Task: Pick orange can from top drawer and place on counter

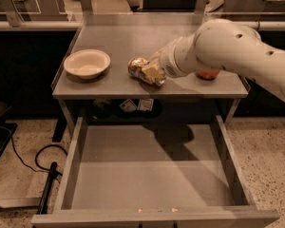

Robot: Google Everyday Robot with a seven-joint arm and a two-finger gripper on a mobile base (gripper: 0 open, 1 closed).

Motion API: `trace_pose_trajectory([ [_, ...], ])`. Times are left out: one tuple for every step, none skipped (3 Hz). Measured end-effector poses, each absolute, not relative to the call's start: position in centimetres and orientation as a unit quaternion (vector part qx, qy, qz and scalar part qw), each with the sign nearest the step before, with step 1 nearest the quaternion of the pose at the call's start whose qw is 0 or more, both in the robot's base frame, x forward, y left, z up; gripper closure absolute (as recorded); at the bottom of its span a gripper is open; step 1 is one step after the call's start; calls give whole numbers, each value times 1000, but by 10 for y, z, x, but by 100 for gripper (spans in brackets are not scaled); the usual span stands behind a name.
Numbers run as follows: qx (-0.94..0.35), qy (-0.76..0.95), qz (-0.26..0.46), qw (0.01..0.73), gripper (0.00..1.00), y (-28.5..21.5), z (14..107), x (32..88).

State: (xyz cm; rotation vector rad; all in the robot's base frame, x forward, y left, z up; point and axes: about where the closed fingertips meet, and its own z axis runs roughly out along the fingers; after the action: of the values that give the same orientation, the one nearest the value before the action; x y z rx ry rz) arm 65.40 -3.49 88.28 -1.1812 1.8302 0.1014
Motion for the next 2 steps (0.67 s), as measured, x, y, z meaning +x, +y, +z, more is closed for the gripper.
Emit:
trace_pose_trajectory([
  [-479,747,49,459,100,-33,870,658],
  [-479,746,49,459,81,-33,874,658],
])
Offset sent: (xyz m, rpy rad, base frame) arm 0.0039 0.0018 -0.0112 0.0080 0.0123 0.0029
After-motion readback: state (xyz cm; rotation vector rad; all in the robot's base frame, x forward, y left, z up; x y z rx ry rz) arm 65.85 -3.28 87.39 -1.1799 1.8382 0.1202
